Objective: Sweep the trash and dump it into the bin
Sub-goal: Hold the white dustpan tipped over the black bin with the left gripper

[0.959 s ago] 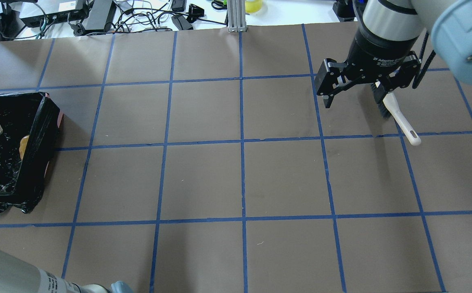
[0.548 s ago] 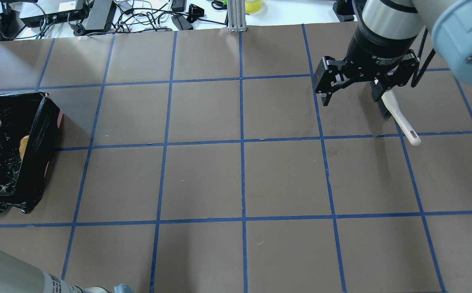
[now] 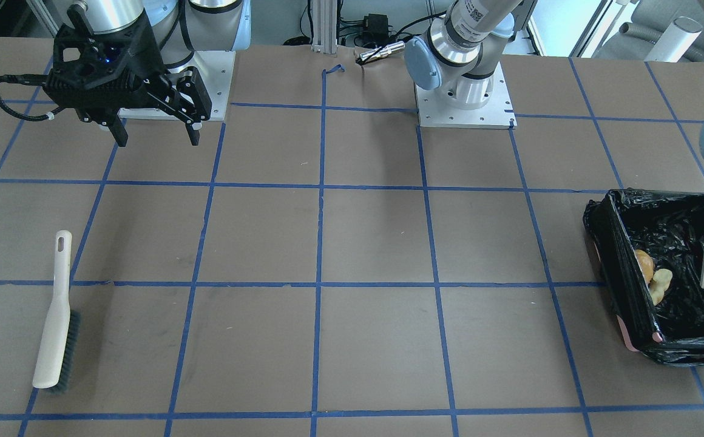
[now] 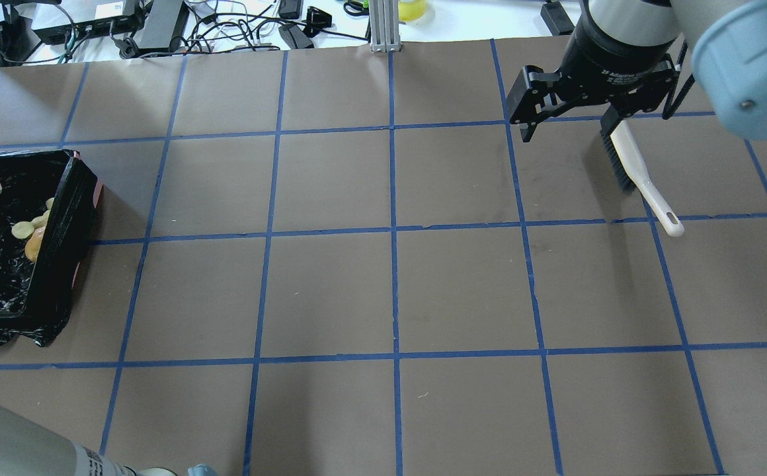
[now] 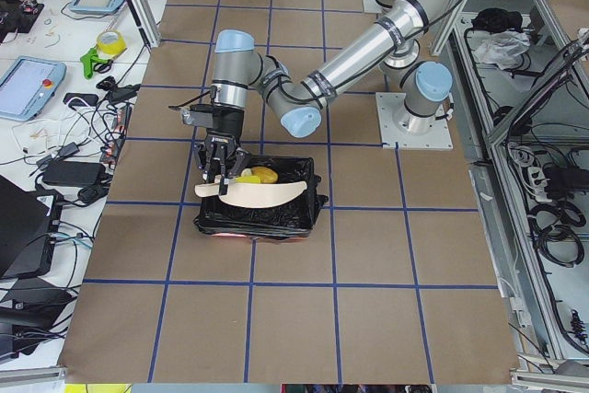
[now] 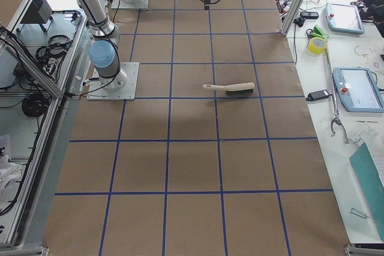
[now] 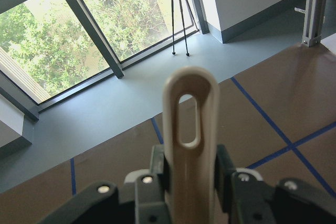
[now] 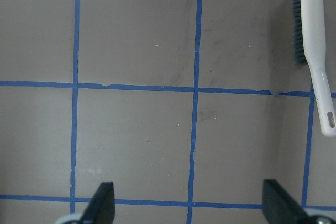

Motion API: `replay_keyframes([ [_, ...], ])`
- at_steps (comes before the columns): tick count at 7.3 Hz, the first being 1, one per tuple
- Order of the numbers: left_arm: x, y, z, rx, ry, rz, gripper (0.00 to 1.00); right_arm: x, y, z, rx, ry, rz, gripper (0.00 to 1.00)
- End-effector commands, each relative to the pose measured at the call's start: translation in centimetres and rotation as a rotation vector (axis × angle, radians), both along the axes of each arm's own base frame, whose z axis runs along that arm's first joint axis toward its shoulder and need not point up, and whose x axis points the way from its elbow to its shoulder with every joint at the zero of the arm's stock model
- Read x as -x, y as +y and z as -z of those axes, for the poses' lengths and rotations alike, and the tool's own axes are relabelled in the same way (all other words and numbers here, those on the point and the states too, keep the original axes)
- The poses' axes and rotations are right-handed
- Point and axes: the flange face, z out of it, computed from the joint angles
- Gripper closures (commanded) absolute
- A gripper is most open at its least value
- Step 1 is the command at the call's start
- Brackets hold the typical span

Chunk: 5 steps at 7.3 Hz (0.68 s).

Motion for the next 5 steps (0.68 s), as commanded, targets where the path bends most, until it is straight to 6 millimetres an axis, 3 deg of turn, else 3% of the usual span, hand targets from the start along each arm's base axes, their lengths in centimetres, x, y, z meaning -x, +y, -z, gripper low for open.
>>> replay_keyframes([
  [1, 0.2, 0.0, 0.1, 0.000, -0.003, 0.005, 1.00, 0.1, 0.0, 0.1, -0.002, 0.003, 0.001, 0.00],
  [2, -0.1, -0.2, 0.8, -0.006, -0.008, -0.005, 1.00, 0.1, 0.0, 0.1, -0.003, 0.003, 0.001, 0.00],
  [3, 0.5, 0.1, -0.5, 0.029, -0.048, 0.015, 1.00, 0.0, 0.0, 0.2, -0.004, -0.002, 0.000, 0.00],
  [4, 0.7, -0.1, 0.2, 0.033, -0.069, 0.042, 1.00, 0.1, 0.0, 0.2, -0.004, 0.003, 0.001, 0.00],
  [5, 1.1, 0.0, -0.7, 0.024, -0.100, 0.082, 1.00, 0.0, 0.0, 0.2, -0.006, 0.002, 0.001, 0.00],
])
